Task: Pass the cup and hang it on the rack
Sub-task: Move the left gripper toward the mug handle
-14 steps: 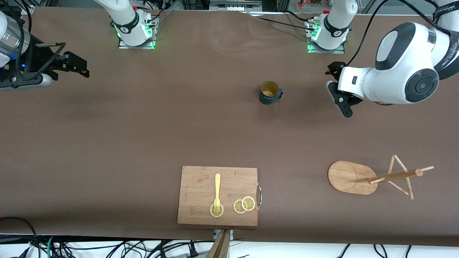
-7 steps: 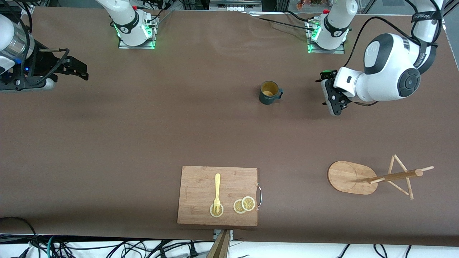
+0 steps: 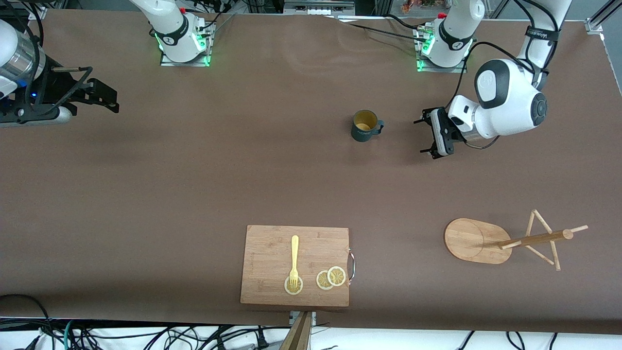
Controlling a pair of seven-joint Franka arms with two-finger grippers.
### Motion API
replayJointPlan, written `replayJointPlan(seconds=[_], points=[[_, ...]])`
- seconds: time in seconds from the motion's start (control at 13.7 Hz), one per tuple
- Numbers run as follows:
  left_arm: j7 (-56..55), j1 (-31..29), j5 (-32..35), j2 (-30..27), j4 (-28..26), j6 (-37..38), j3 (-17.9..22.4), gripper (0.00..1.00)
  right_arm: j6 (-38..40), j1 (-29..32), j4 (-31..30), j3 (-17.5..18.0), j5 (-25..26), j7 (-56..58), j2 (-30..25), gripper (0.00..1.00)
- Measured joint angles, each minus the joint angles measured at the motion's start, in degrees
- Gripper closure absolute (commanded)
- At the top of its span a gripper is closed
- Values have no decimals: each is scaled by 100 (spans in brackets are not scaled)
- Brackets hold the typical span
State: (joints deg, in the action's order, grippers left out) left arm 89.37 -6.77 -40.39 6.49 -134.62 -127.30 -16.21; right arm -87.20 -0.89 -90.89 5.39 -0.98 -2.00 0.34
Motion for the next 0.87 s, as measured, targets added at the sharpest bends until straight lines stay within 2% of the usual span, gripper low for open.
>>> replayJointPlan(seconds=[0.44,0.73,0.87], points=[[2036,139,-1809,459,-362,-633,-27,0,0,26,201,1,29,0,0,0],[3788,184,-3303,750,-677,-742,-28,0,3,26,200,19,172,10,5,0],[4451,185,-3800,906,-789,-754,-27,0,4,26,200,27,229,13,17,0]])
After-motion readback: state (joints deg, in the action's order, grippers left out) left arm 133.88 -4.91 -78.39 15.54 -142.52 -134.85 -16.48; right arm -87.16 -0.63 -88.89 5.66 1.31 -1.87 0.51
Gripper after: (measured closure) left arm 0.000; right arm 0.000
